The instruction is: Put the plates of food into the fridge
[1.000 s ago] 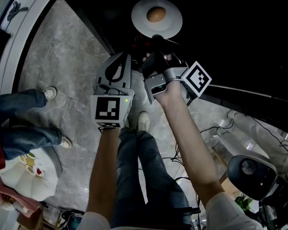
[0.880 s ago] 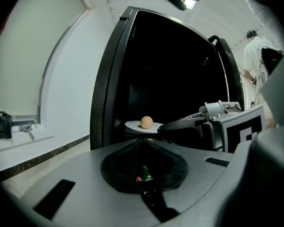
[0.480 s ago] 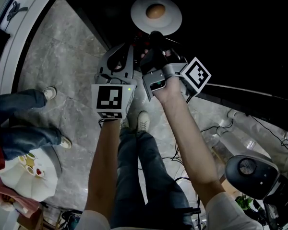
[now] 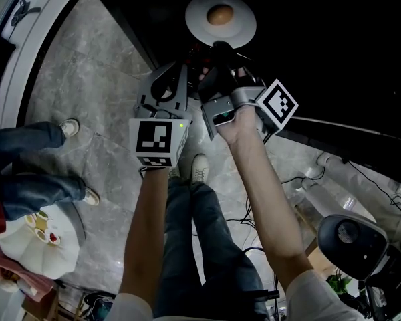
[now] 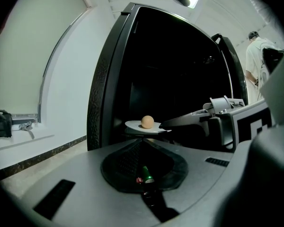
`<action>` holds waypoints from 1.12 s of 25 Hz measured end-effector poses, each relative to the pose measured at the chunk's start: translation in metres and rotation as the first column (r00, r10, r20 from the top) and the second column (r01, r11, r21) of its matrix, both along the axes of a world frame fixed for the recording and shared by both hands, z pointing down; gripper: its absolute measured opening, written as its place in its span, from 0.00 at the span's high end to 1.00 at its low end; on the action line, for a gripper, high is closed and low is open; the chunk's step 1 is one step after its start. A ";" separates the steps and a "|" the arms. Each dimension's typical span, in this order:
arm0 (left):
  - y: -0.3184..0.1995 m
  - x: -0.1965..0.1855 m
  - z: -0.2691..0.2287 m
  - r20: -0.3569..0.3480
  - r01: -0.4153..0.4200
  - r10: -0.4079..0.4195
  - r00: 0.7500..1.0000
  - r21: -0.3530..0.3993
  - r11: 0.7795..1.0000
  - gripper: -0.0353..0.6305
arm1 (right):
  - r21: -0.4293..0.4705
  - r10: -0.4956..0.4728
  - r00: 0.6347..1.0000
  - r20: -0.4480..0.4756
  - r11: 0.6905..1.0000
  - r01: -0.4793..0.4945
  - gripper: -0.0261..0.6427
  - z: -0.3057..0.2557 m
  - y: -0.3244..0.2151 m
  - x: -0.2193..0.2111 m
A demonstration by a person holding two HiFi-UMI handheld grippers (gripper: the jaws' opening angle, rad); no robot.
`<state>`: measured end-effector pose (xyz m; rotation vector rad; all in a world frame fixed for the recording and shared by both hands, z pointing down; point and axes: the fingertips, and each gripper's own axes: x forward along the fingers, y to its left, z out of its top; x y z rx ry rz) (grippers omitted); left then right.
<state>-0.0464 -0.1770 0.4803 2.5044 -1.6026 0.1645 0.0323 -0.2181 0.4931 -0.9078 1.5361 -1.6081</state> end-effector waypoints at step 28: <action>-0.003 0.002 -0.010 -0.021 -0.003 0.003 1.000 -0.015 1.000 0.94 | 0.065 -0.123 0.981 -0.148 0.989 0.134 0.95 -0.007 0.023 -0.006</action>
